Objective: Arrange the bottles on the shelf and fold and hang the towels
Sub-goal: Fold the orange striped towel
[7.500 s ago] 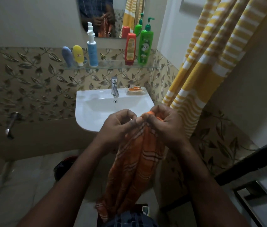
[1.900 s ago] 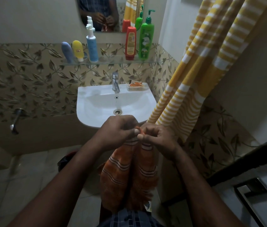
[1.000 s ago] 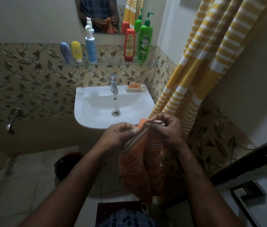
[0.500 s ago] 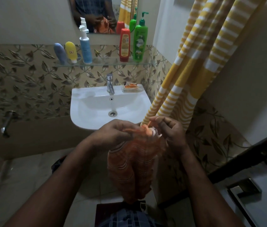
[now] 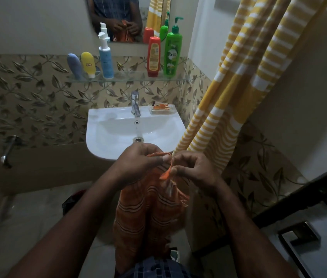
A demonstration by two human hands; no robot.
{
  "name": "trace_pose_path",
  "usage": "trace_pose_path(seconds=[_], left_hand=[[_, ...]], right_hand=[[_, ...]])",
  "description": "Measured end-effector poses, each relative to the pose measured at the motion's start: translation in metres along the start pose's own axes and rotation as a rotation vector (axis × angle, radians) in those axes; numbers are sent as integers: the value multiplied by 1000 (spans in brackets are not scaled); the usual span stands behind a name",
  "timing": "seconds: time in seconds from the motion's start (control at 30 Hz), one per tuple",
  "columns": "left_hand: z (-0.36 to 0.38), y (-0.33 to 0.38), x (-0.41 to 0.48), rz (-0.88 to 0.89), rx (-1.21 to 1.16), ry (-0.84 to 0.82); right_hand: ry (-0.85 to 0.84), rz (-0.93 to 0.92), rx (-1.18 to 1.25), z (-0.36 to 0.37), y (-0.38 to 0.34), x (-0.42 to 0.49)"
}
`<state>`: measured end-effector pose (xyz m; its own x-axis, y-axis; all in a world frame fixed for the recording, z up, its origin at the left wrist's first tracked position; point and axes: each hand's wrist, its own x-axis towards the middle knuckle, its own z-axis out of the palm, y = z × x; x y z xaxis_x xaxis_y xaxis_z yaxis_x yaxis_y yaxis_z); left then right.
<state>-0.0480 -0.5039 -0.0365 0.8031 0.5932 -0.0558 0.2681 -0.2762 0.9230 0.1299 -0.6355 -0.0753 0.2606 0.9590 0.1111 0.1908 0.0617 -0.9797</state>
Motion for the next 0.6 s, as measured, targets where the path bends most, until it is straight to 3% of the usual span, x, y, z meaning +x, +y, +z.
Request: trace_pose_path(seconds=[0.27,0.43,0.6], left_hand=[[12,-10,-2,48,199,196],[22,-33,-5,12,-152,118],[43,-53,-4,169,-129,183]], right_hand=[[122,-10,-120,5,7,8],[230,-88,-206,0,6,9],[241,-182,-277,7,0,6]])
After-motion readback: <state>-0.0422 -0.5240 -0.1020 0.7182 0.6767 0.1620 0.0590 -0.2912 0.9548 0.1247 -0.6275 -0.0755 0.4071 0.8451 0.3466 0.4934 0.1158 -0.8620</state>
